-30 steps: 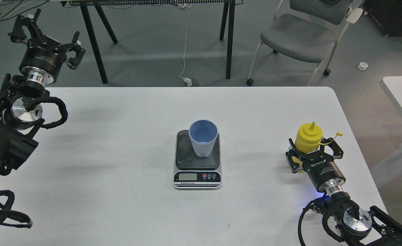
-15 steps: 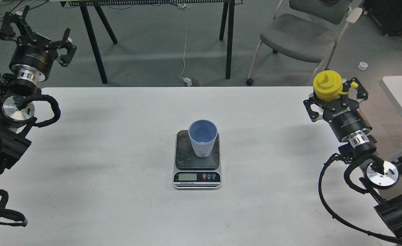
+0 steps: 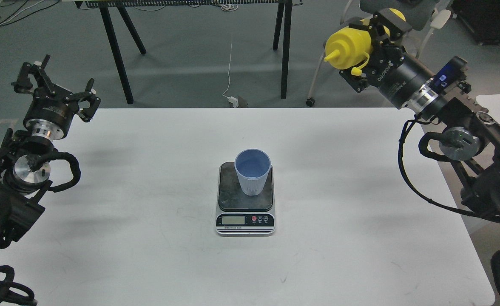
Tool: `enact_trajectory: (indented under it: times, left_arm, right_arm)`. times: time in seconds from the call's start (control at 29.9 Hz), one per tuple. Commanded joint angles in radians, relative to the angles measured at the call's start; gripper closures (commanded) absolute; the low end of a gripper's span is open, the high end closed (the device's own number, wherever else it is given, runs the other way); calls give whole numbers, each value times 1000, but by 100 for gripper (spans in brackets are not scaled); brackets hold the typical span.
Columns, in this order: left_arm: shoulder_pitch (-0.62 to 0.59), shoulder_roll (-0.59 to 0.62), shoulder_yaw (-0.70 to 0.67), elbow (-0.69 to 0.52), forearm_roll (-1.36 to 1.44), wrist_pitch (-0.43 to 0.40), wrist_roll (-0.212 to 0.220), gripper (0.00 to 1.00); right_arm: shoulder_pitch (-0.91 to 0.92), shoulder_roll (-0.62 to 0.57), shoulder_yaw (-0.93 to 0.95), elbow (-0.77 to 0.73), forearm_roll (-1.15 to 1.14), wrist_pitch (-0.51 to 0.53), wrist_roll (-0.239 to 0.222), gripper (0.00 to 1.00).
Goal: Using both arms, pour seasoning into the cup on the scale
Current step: 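Lift the yellow bottle with the right gripper and invert it over the cup, then squeeze the inverted bottle nozzle into the blue cup with the right gripper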
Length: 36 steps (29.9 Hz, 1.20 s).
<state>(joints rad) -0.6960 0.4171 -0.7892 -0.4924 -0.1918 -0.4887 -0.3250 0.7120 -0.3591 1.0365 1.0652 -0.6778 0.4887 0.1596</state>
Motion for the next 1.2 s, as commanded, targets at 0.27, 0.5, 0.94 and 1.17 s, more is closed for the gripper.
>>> enact_trajectory:
  times: [0.27,0.5,0.94,1.17]
  left_arm:
    - [19,-15,-1,-8,3,0,0,1]
    - [18,-15,-1,-8,3,0,0,1]
    - [19,-23,-2,-8,3,0,-8,1]
    - [18,-24,-2,-9,3,0,-9,1]
  right_arm:
    - [220,80,-275,52,-650,-57,40,57]
    - [296,124,-493,16,-874,-245,60,57]
    - [279,190,-636,-50,-1194,-423,103,59]
    - [242,235,-644,-117,-1200,-509,103,59]
